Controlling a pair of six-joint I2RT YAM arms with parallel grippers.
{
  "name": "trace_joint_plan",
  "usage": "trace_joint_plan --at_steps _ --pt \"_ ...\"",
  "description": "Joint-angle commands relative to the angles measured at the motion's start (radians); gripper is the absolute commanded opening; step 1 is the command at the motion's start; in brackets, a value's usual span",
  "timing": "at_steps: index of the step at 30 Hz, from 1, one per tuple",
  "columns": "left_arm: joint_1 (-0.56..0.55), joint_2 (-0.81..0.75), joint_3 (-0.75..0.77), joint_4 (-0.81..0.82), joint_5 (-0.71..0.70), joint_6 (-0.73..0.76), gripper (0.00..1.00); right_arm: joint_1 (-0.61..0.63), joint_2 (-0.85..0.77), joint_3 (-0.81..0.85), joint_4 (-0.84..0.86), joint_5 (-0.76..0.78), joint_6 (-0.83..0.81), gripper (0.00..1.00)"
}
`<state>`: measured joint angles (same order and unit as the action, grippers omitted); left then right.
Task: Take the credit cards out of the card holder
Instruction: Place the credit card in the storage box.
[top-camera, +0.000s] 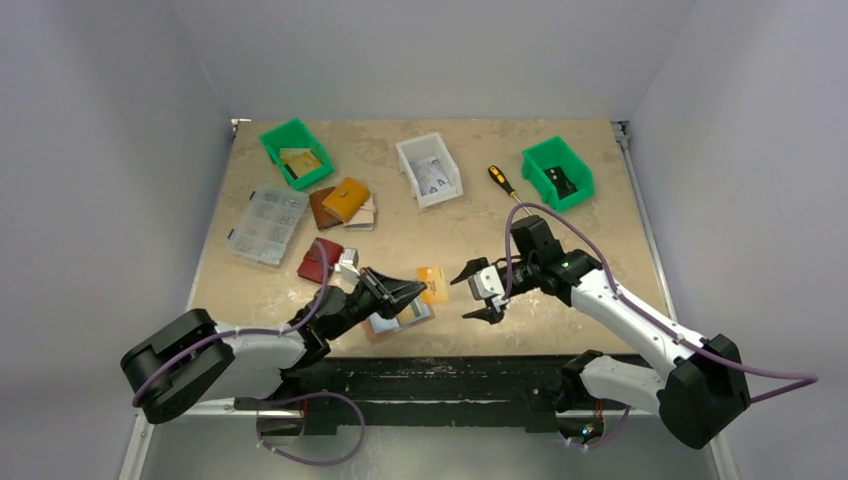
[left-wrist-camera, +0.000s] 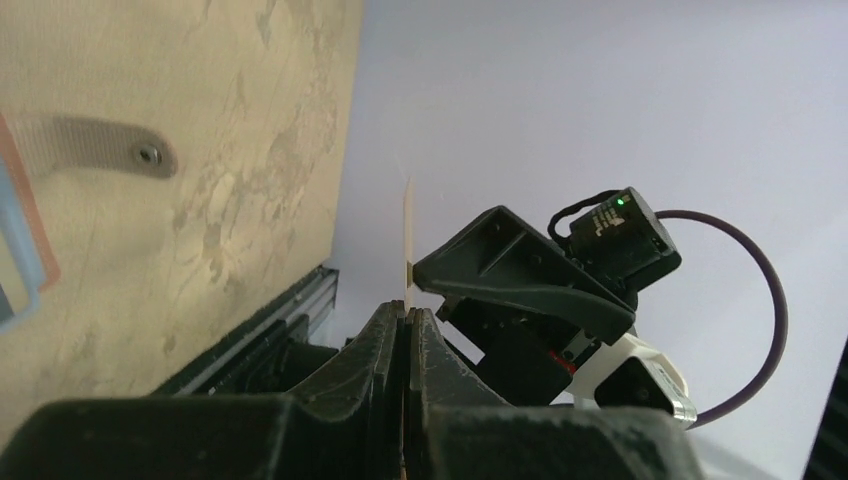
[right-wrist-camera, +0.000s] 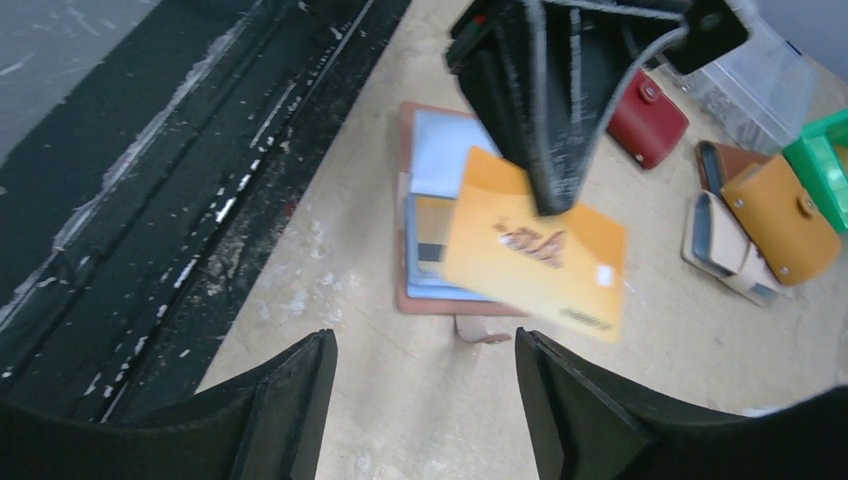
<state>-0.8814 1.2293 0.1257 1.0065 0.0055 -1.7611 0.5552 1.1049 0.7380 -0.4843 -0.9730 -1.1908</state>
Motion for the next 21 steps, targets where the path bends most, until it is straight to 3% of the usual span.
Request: trace_joint_plan --at_steps 1,6,13,17,21 --pt "0.070 -0.120 -0.047 0.026 0.018 0.217 0.00 -0.010 0.001 0.071 -0.154 -0.080 -0.124 0.76" --pt "0.184 -0.271 -0.079 -0.041 0.102 0.416 0.00 -0.028 -0.004 0.105 -0.194 -0.081 -0.112 0.81" --pt "0.247 -0.436 0.110 -0.521 0.100 0.804 0.00 -0.038 -0.013 0.124 -0.198 -0.070 -0.068 0.84" --pt "0.256 -0.469 0.276 -0.787 0.002 1.035 0.00 -0.038 -0.007 0.124 -0.187 -0.067 -0.046 0.85" --pt "0.260 -0.480 0.375 -0.925 -0.131 1.216 0.00 -0.040 -0.006 0.120 -0.179 -0.063 -0.037 0.86"
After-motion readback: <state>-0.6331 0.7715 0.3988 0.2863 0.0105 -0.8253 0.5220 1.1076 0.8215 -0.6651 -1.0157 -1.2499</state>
